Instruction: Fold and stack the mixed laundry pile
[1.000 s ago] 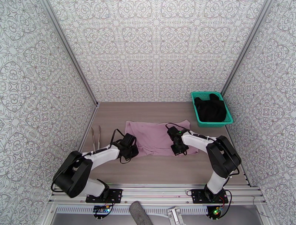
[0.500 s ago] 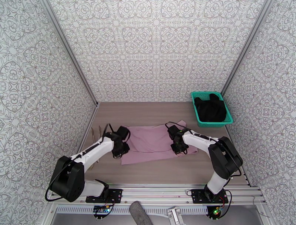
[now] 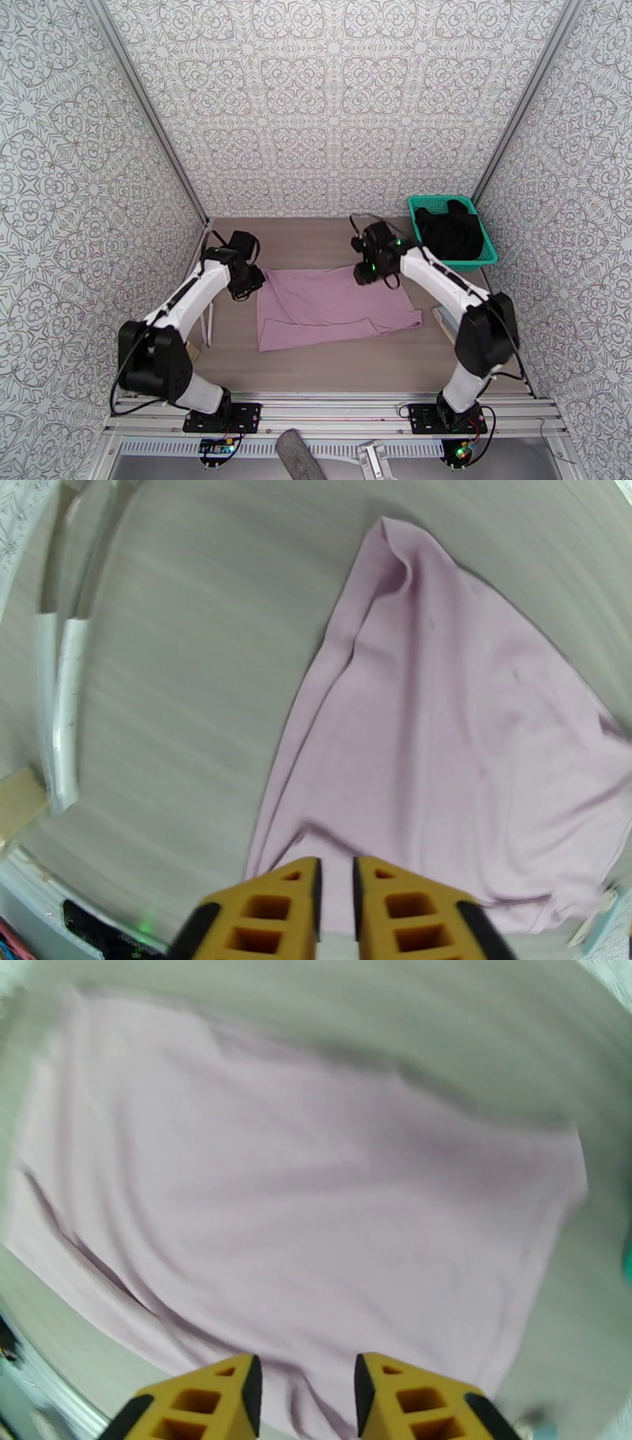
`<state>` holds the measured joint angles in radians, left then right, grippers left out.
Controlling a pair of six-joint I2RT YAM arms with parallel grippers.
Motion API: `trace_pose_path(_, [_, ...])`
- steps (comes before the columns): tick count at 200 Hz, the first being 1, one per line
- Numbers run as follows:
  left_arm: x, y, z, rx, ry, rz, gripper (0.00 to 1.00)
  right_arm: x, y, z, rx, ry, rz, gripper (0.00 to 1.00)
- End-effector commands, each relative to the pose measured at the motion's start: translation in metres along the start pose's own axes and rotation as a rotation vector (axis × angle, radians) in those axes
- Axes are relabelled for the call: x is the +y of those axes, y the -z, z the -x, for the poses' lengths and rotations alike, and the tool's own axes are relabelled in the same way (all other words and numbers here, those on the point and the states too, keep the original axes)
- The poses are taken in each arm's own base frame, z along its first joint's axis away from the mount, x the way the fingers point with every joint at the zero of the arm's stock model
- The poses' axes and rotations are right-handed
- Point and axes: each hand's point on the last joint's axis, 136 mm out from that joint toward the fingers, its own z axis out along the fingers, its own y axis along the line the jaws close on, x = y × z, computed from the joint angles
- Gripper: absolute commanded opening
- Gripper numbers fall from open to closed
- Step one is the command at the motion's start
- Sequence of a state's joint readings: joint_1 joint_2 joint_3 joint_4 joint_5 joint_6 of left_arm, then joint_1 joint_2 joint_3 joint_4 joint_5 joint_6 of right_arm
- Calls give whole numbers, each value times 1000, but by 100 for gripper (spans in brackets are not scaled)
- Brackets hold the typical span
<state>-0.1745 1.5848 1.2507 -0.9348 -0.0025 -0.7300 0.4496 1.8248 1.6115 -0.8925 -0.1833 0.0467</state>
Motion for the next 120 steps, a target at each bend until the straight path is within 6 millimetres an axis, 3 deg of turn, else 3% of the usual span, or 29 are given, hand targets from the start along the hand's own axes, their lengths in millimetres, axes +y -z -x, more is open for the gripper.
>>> trace_pose_path(1, [-45,-14,11,11,-15,-160,6,9,-26,16,35,-16,154,44])
trace_pose_path(25, [-66,-36,14,34,-24,-194,3,-6,-47,38,40,-63,182,51])
trace_pose_path(49, [-77,-58,12,63,-30,-189,1,-23,-74,44,82,-89,183,53])
trace_pose_path(120, [-92,-107,-18,146,-60,-145,0,-46,-132,24,203,-76,231,57])
